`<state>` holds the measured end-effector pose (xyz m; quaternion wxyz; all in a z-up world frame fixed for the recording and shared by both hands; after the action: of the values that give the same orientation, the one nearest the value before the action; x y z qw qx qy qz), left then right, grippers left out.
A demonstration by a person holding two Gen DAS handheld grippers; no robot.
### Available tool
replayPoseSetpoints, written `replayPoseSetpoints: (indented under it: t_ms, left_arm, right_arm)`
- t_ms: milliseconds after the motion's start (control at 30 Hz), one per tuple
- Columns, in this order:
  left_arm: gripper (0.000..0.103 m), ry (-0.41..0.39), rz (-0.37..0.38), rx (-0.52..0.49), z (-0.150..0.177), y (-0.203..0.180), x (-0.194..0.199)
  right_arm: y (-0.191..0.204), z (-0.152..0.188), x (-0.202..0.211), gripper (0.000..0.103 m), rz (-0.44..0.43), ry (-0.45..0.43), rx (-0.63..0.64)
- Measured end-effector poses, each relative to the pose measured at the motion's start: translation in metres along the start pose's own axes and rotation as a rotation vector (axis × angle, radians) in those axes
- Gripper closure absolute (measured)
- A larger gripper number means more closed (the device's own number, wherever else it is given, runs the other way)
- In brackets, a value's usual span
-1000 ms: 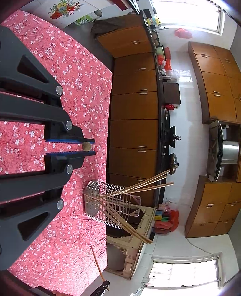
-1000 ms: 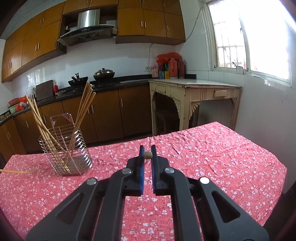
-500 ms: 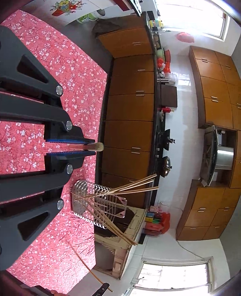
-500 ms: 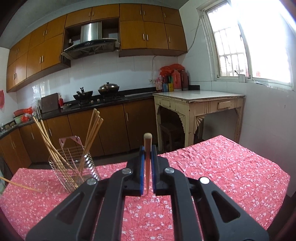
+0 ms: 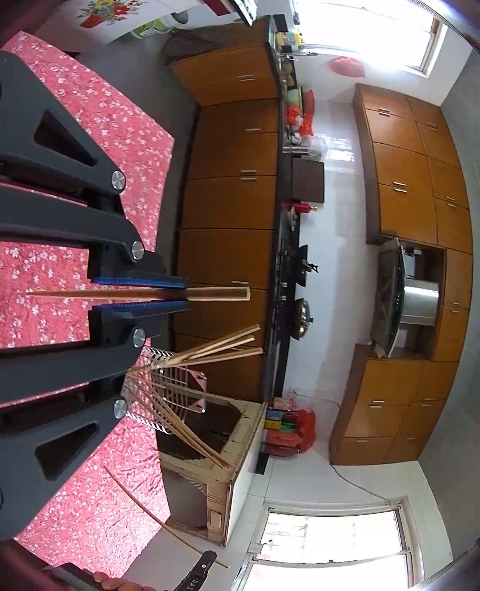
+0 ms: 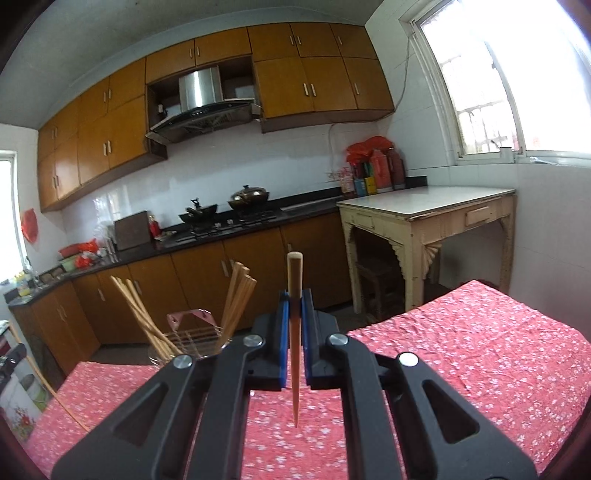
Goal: Organize utensils
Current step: 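Lift both held chopsticks and carry them over the wire basket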
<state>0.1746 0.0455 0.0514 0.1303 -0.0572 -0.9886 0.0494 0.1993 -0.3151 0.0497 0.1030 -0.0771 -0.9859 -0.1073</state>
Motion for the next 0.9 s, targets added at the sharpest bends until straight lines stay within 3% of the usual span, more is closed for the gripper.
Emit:
replayPoseSetpoints:
  t_ms: [200, 467, 667, 900]
  left_arm:
    - [0.096, -0.034, 0.045, 0.021, -0.029, -0.013, -0.004]
    - [0.096, -0.151, 0.106, 0.113, -0.1, -0.043, -0.016]
    - [0.096, -0.203, 0.092, 0.131, -0.125, -0.067, -0.054]
    - [0.096, -0.154, 0.078, 0.09, -0.11, -0.093, -0.104]
  right_arm:
    - [0.021, -0.033, 0.009, 0.096, -0.103, -0.045, -0.037]
    - [0.063, -0.086, 0.0, 0.096, -0.189, -0.132, -0.041]
    - [0.092, -0.093, -0.048, 0.096, -0.205, -0.09, 0.001]
    - [0.108, -0.079, -0.105, 0.096, -0.22, 0.007, 0.032]
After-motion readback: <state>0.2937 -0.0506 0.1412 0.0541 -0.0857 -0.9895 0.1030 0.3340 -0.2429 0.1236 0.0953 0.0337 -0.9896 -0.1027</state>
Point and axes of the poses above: each gripper's, at about its wrist camera, not at the fingertips, and x roughly against the way its jaws point, y to its left, z to its underside, the point moved 2 cm from there along -x, roughly the way its jaws point, and after that the axes turned 1 degree about x, right-handed, at the moved point
